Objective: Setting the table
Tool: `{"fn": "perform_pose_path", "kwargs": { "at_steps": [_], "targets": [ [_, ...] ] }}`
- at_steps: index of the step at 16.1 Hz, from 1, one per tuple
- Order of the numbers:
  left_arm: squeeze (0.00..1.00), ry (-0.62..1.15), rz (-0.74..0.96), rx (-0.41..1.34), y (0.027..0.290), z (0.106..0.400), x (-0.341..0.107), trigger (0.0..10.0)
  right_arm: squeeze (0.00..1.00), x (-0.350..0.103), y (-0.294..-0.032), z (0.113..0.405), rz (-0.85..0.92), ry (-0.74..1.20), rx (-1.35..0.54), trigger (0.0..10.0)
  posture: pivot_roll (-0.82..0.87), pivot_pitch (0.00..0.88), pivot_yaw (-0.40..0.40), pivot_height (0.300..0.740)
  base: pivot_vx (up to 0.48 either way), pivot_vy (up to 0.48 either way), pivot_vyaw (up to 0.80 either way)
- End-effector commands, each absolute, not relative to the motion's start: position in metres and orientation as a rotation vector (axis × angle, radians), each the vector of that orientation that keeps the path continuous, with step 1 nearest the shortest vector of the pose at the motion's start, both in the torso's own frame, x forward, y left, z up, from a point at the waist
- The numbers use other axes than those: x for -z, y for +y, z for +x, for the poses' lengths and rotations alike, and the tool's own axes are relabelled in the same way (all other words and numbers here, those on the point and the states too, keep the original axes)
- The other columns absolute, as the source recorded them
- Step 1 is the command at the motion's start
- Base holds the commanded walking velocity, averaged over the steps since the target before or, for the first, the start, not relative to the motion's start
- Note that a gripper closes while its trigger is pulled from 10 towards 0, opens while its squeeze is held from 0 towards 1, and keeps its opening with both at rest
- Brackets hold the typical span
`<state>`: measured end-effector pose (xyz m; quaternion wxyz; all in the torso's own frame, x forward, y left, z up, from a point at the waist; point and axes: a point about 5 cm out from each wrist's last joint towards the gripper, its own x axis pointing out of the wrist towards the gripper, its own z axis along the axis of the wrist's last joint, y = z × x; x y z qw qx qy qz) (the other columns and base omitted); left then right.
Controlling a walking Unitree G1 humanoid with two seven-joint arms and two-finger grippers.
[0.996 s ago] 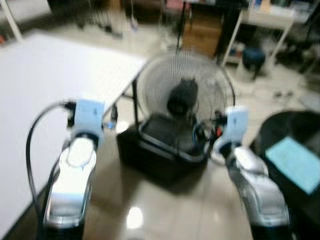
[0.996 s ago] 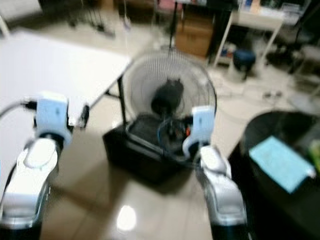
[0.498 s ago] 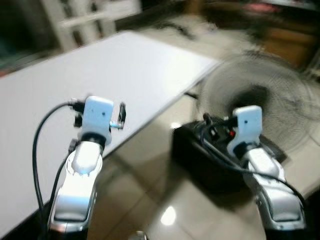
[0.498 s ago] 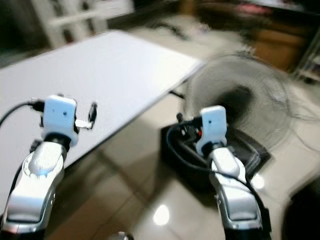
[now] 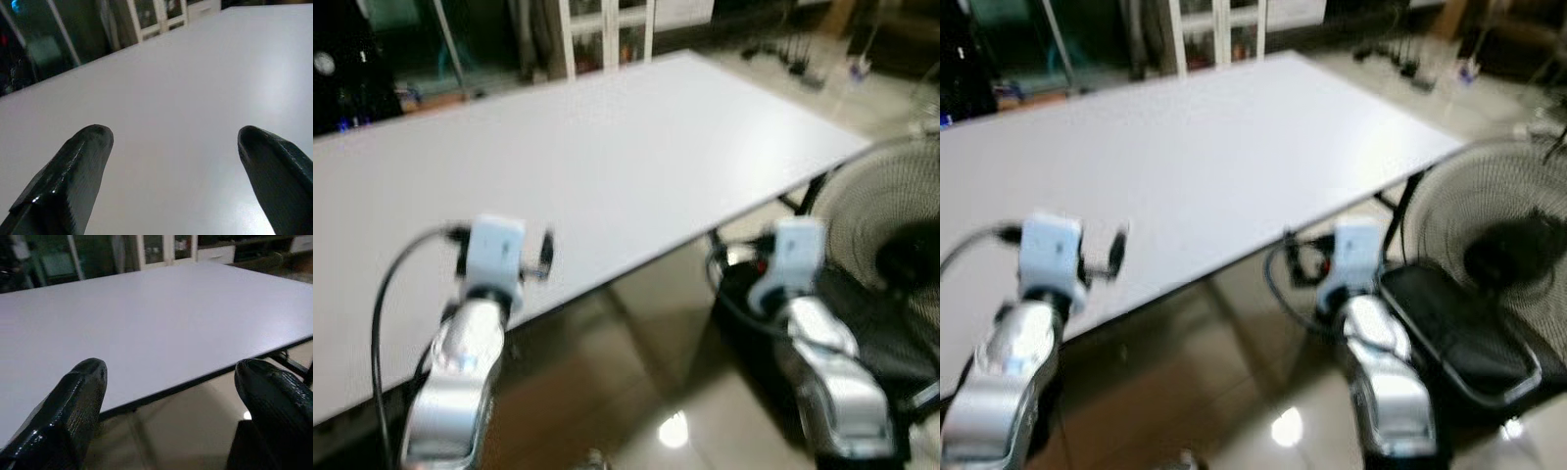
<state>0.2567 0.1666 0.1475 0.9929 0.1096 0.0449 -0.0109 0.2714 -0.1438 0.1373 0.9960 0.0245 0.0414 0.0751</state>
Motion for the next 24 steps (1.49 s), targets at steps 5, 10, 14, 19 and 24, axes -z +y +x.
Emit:
{"fn": "perform_pose_path", "kwargs": {
  "at_steps": [5, 10, 14, 19, 24],
  "targets": [
    [0.0, -0.018, 0.197, 0.012, 0.162, 0.262, -0.163, 10.0, 1.0, -0.138, -0.151, 0.269, 0.046, 0.085, -0.133, 10.0, 0.07, 0.0, 0.005, 0.74, 0.0, 0.0, 0.8],
    [0.0, -0.012, 0.213, -0.012, 0.16, 0.264, -0.161, 10.0, 1.0, -0.138, -0.148, 0.273, 0.05, 0.089, -0.142, 10.0, 0.06, 0.0, 0.0, 0.74, 0.0, 0.0, 0.8],
    [0.0, -0.029, 0.212, 0.036, 0.16, 0.264, -0.159, 10.0, 0.25, -0.139, -0.149, 0.279, -0.013, 0.056, -0.092, 10.0, 0.06, 0.0, -0.003, 0.74, 0.0, 0.0, 0.2],
    [0.0, -0.019, 0.233, 0.059, 0.163, 0.263, -0.158, 10.0, 0.0, -0.138, -0.152, 0.285, 0.042, 0.076, -0.113, 10.0, 0.07, 0.0, -0.021, 0.74, 0.0, 0.301, 0.0],
    [0.0, 0.017, 0.265, 0.106, 0.16, 0.257, -0.15, 10.0, 0.0, -0.133, -0.133, 0.272, 0.083, 0.081, -0.267, 10.0, 0.07, 0.0, -0.014, 0.74, 0.0, 0.386, 0.11]
  ]
}}
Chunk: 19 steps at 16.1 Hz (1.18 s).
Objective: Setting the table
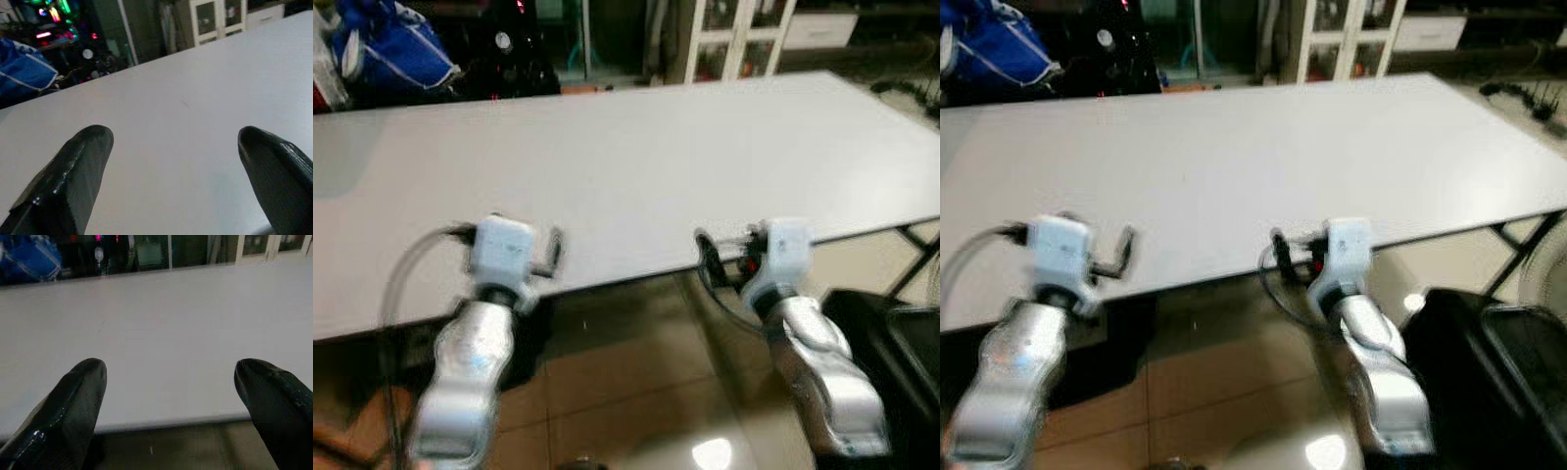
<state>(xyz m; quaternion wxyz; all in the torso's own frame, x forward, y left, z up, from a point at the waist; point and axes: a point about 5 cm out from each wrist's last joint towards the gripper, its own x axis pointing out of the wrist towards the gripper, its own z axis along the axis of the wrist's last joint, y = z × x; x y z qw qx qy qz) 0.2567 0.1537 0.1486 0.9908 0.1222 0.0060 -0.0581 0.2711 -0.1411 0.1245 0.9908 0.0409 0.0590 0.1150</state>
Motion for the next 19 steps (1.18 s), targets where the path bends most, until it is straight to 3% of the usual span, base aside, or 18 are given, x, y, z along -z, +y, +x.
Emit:
{"fn": "perform_pose_path", "kwargs": {
  "at_steps": [1, 7, 19],
  "targets": [
    [0.0, 0.014, 0.275, 0.12, 0.158, 0.257, -0.15, 10.0, 0.0, -0.132, -0.134, 0.271, 0.091, 0.084, -0.265, 10.0, 0.07, 0.0, -0.012, 0.74, 0.0, 0.386, 0.8],
    [0.0, 0.007, 0.296, 0.133, 0.155, 0.256, -0.153, 10.0, 0.0, -0.133, -0.139, 0.27, 0.081, 0.087, -0.27, 10.0, 0.06, 0.0, -0.014, 0.74, 0.0, 0.383, 0.77],
    [0.0, -0.005, 0.324, 0.074, 0.17, 0.263, -0.158, 10.0, 0.0, -0.134, -0.132, 0.281, 0.092, 0.11, -0.271, 10.0, 0.08, 0.0, -0.041, 0.74, 0.0, 0.385, 0.0]
  ]
}}
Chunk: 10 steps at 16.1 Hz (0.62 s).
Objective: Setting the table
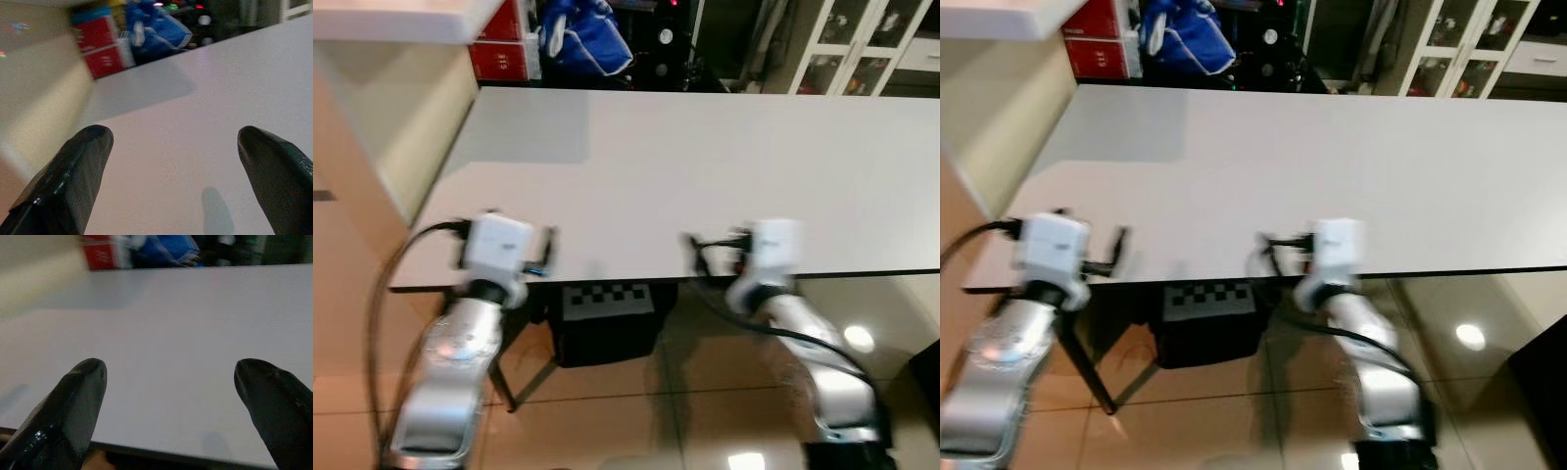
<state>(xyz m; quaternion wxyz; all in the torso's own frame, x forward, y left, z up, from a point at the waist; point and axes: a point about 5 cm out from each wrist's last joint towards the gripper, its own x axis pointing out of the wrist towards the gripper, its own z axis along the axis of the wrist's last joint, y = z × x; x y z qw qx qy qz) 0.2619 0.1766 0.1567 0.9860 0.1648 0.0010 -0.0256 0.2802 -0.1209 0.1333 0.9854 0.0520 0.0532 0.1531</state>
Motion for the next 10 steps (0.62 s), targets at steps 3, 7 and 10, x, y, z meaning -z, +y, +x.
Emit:
{"fn": "perform_pose_path", "kwargs": {
  "at_steps": [3, 7, 10],
  "targets": [
    [0.0, -0.006, 0.321, 0.092, 0.165, 0.262, -0.157, 10.0, 0.0, -0.134, -0.136, 0.281, 0.108, 0.108, -0.264, 10.0, 0.08, 0.0, -0.036, 0.74, 0.0, 0.39, 0.0],
    [0.0, 0.014, 0.312, 0.097, 0.166, 0.26, -0.15, 10.0, 0.0, -0.132, -0.14, 0.277, 0.091, 0.126, -0.258, 10.0, 0.07, 0.0, -0.032, 0.74, 0.0, 0.393, 0.0],
    [0.0, 0.026, 0.31, 0.1, 0.166, 0.256, -0.147, 10.0, 0.0, -0.128, -0.143, 0.275, 0.065, 0.135, -0.259, 10.0, 0.07, 0.0, -0.036, 0.74, 0.0, 0.39, 0.0]
  ]
}}
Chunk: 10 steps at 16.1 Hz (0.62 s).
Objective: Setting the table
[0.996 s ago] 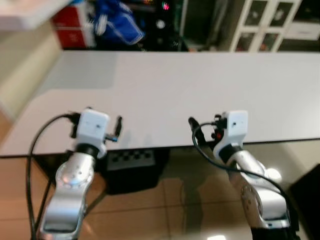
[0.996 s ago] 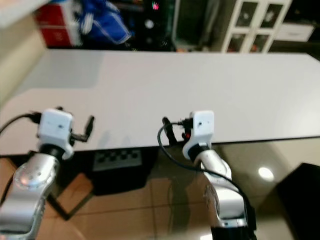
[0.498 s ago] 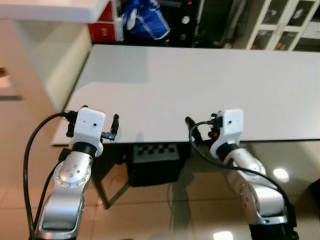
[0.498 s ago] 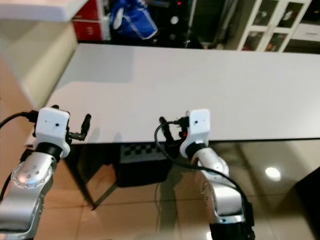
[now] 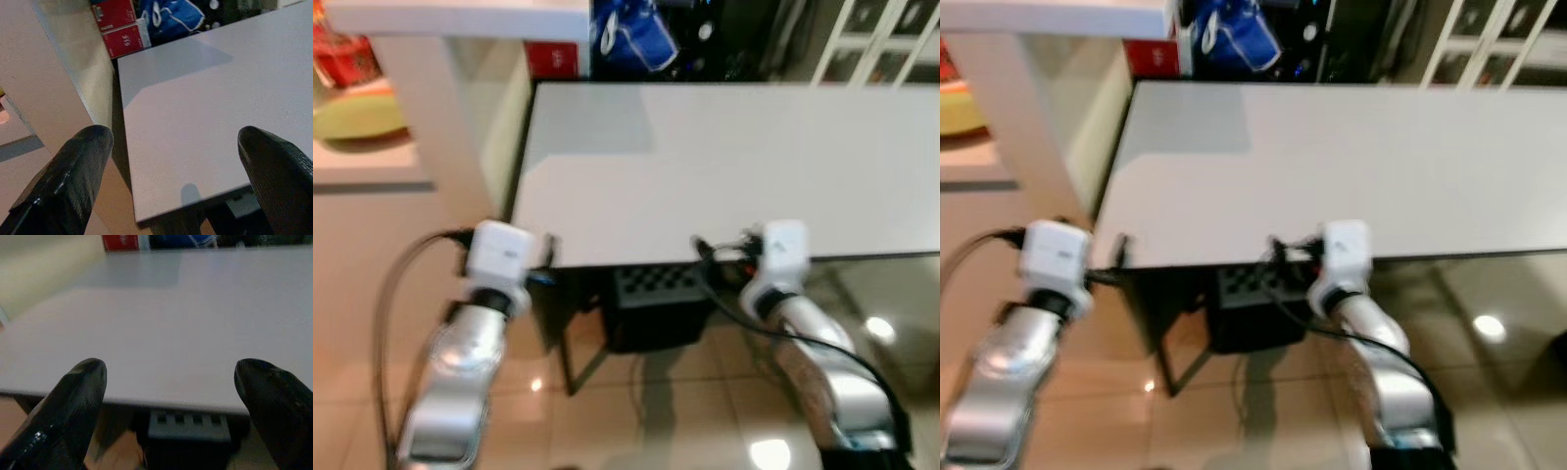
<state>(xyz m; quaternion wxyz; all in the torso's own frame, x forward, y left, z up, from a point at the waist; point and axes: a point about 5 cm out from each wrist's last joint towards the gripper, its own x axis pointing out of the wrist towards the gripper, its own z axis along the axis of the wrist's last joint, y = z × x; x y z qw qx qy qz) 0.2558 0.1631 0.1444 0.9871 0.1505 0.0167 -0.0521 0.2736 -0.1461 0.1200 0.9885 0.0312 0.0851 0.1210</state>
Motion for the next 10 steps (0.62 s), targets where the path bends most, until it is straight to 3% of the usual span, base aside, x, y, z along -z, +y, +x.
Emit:
{"fn": "perform_pose_path", "kwargs": {
  "at_steps": [1, 10],
  "targets": [
    [0.0, 0.02, 0.319, 0.086, 0.1683, 0.2587, -0.1494, 10.0, 0.0, -0.1296, -0.1414, 0.2765, 0.058, 0.135, -0.259, 10.0, 0.07, 0.0, -0.042, 0.74, 0.0, 0.39, 0.0],
    [0.0, -0.012, 0.313, 0.039, 0.177, 0.2643, -0.1566, 10.0, 0.0, -0.136, -0.1333, 0.2748, 0.088, 0.116, -0.309, 10.0, 0.06, 0.0, -0.049, 0.74, 0.0, 0.394, 0.0]
  ]
}}
